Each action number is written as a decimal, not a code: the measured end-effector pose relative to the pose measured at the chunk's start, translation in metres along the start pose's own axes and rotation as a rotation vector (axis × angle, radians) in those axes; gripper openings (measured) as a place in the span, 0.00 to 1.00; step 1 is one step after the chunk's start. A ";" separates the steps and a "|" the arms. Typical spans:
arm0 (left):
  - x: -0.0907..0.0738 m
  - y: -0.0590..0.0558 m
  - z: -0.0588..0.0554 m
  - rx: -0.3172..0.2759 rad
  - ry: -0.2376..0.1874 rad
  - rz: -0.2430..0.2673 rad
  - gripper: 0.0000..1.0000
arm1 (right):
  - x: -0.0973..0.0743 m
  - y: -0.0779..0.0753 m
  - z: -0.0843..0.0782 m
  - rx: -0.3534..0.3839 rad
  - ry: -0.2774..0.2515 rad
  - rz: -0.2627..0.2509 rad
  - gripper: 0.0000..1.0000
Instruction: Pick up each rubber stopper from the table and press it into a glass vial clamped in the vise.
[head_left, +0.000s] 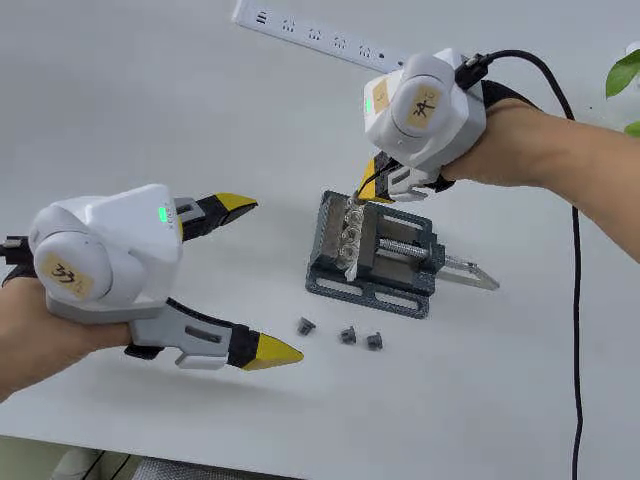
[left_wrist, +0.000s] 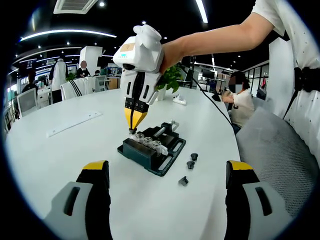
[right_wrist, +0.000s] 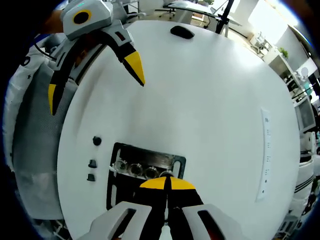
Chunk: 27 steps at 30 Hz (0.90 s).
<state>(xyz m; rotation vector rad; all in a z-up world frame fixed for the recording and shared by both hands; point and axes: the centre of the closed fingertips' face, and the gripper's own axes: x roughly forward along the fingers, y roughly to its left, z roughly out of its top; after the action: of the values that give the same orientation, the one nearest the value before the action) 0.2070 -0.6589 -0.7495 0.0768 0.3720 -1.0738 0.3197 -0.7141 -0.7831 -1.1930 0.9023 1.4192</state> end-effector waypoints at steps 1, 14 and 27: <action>0.000 0.000 0.001 -0.004 -0.003 0.001 0.97 | 0.000 0.000 -0.001 0.006 0.000 0.006 0.00; -0.001 0.000 0.003 0.005 0.000 0.007 0.97 | 0.002 -0.003 -0.001 0.059 -0.056 0.005 0.00; 0.001 -0.001 0.006 0.002 -0.007 0.006 0.96 | 0.003 -0.001 -0.003 0.062 -0.039 0.012 0.00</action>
<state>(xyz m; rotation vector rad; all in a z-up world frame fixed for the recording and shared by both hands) 0.2082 -0.6620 -0.7445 0.0763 0.3642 -1.0686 0.3217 -0.7162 -0.7862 -1.1120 0.9211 1.4091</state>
